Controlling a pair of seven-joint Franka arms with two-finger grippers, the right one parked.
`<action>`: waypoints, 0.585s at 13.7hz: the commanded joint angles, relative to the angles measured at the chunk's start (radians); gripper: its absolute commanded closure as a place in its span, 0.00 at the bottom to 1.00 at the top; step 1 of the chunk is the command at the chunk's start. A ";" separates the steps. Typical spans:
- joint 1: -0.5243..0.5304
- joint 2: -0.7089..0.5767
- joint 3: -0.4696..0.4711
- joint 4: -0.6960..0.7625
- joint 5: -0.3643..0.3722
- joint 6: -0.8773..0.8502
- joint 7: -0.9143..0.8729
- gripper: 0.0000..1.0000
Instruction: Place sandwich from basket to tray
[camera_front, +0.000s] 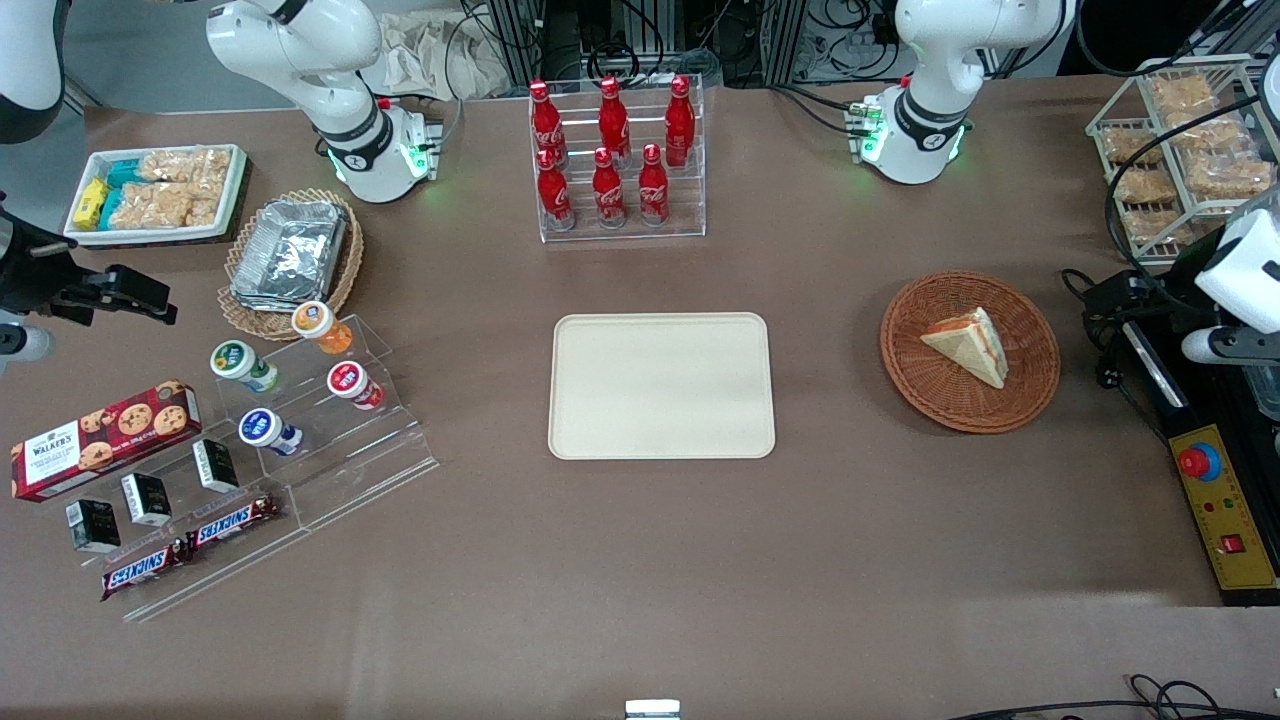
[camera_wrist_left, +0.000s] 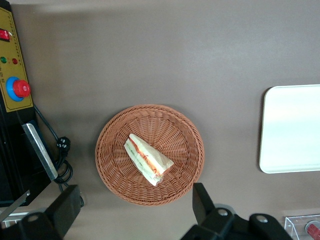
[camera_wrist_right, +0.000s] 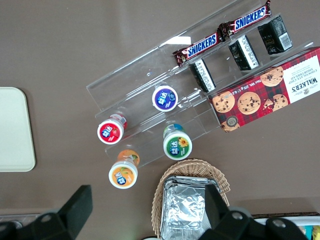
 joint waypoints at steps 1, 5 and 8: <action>-0.008 0.008 0.001 0.019 0.003 -0.021 0.003 0.00; -0.008 0.010 -0.001 0.025 0.000 -0.024 0.017 0.00; -0.003 0.010 0.001 0.022 -0.005 -0.024 0.015 0.00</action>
